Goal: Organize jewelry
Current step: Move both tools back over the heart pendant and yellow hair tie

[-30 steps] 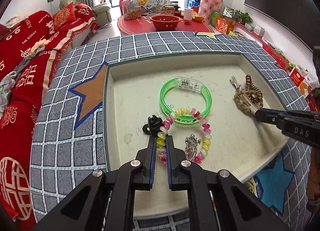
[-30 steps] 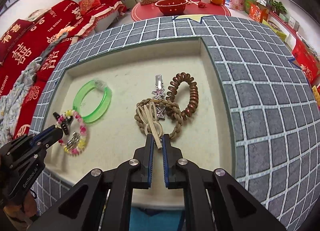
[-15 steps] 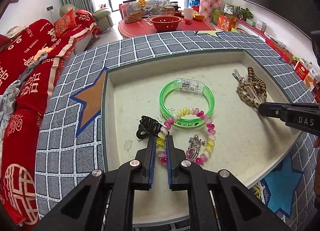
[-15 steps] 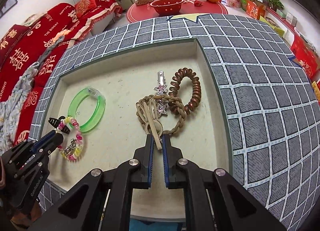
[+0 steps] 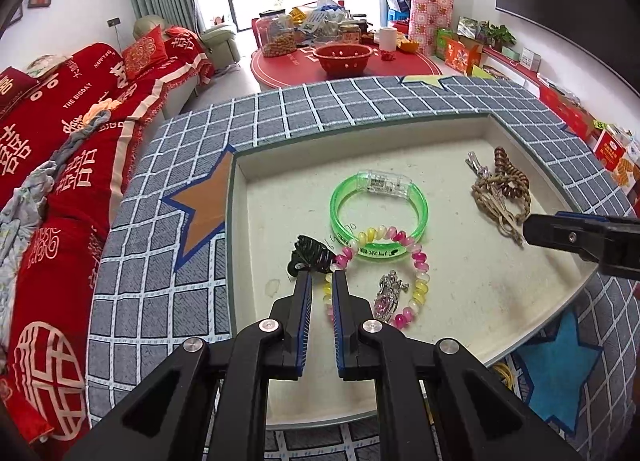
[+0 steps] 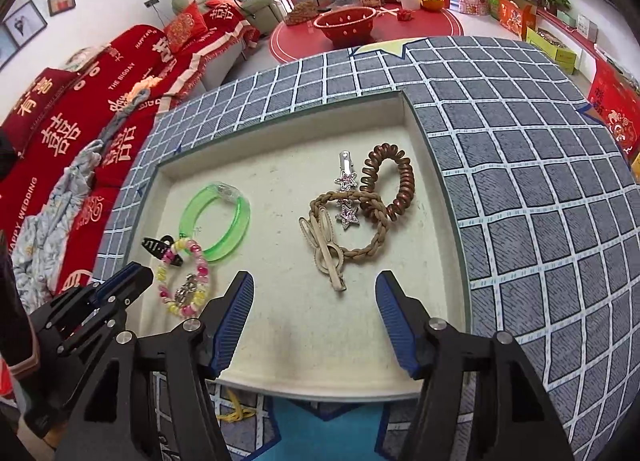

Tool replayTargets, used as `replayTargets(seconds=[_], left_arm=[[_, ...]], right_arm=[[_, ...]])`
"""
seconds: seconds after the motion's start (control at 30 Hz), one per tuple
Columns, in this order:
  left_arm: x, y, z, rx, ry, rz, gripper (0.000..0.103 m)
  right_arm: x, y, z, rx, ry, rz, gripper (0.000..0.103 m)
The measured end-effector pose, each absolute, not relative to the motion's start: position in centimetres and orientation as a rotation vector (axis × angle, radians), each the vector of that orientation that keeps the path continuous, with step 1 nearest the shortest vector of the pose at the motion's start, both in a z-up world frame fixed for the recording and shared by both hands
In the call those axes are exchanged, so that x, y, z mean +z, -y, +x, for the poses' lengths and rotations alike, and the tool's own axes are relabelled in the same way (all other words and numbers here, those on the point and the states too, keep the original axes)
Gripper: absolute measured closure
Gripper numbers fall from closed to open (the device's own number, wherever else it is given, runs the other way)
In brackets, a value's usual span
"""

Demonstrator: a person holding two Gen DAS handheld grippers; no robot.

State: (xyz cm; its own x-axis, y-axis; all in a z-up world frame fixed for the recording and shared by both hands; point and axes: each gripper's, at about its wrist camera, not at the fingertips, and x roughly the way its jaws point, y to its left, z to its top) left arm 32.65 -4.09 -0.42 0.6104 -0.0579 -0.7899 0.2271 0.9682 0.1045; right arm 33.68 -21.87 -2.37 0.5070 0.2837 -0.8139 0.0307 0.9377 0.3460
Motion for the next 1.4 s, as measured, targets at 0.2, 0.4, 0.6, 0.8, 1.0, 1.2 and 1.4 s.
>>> replayTargets(seconds=[0.2,0.4,0.6,0.8,1.0,1.2,1.4], left_arm=[[0.8,4.0,31.9,-0.157,-0.862,0.204,0.080],[2.1,4.0,31.1,-0.148,-0.832,0.199,0.080],[4.3,3.2,29.1,-0.127,-0.750,0.170,0.000],[5.2,2.2,27.2,-0.128,-0.753,0.155,0.000],[5.0,1.4,24.7,-0.145,-0.778,0.127,0.000],[3.3,1.2,21.9,-0.179,-0.827,0.113,0.000],[0.9,1.7,19.3,-0.218,-0.903,0.072,0.000]], right_arm=[[-1.3,22.1,32.0,0.154,-1.004,0.361,0.034],[-0.5,22.1,30.1,0.174,-0.986,0.372,0.029],[0.6,22.3,28.0,0.188,-0.953,0.394,0.023],[1.8,22.5,26.1,0.199,-0.927,0.409,0.023],[2.1,22.6,24.1,0.211,-0.910,0.429,0.015],[2.0,21.8,22.3,0.219,-0.892,0.403,0.000],[0.2,20.8,22.0,0.223,-0.997,0.350,0.000]])
